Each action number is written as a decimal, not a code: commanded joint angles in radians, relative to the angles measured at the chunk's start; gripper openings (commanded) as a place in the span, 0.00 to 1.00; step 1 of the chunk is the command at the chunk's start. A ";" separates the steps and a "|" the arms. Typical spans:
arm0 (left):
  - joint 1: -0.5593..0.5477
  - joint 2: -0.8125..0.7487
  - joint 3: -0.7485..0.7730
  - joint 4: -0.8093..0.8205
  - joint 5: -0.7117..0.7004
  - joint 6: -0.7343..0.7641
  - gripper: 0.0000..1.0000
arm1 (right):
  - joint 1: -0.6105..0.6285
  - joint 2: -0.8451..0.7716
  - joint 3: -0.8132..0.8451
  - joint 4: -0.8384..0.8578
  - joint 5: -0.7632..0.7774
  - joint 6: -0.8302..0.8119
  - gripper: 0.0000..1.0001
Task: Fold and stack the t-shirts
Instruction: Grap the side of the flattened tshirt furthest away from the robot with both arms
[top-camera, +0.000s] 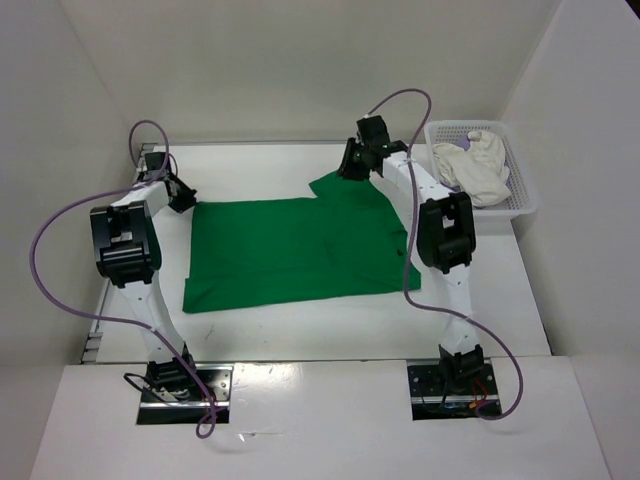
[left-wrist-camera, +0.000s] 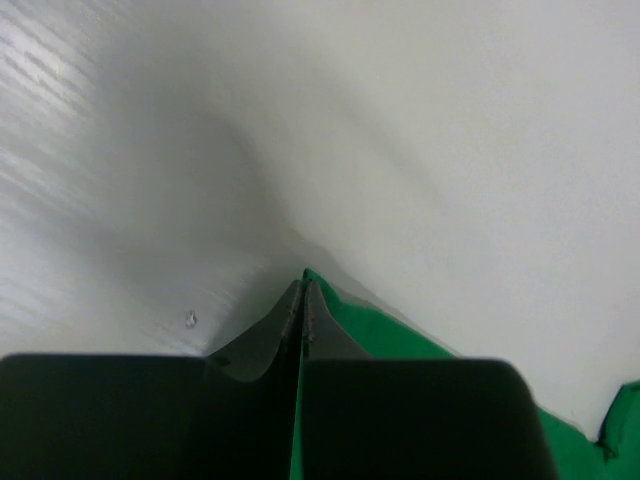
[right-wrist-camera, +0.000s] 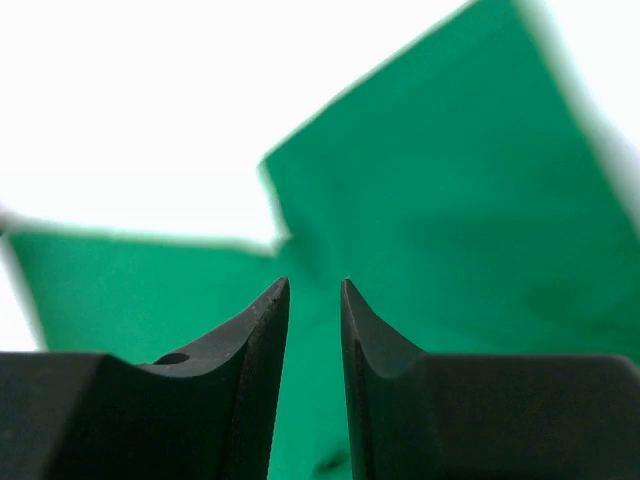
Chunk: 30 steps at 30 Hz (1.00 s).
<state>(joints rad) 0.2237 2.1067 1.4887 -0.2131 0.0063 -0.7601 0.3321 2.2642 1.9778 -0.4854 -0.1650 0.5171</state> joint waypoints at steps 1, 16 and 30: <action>0.002 -0.112 -0.051 0.070 0.046 -0.016 0.00 | -0.036 0.121 0.251 -0.094 0.143 -0.051 0.33; -0.007 -0.154 -0.110 0.080 0.090 -0.019 0.00 | -0.094 0.592 0.849 -0.260 0.193 -0.117 0.54; -0.026 -0.154 -0.081 0.061 0.090 -0.019 0.00 | -0.094 0.664 0.862 -0.217 0.085 -0.054 0.44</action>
<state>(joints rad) 0.2131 1.9781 1.3827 -0.1642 0.0845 -0.7860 0.2394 2.8693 2.8128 -0.7063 -0.0483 0.4438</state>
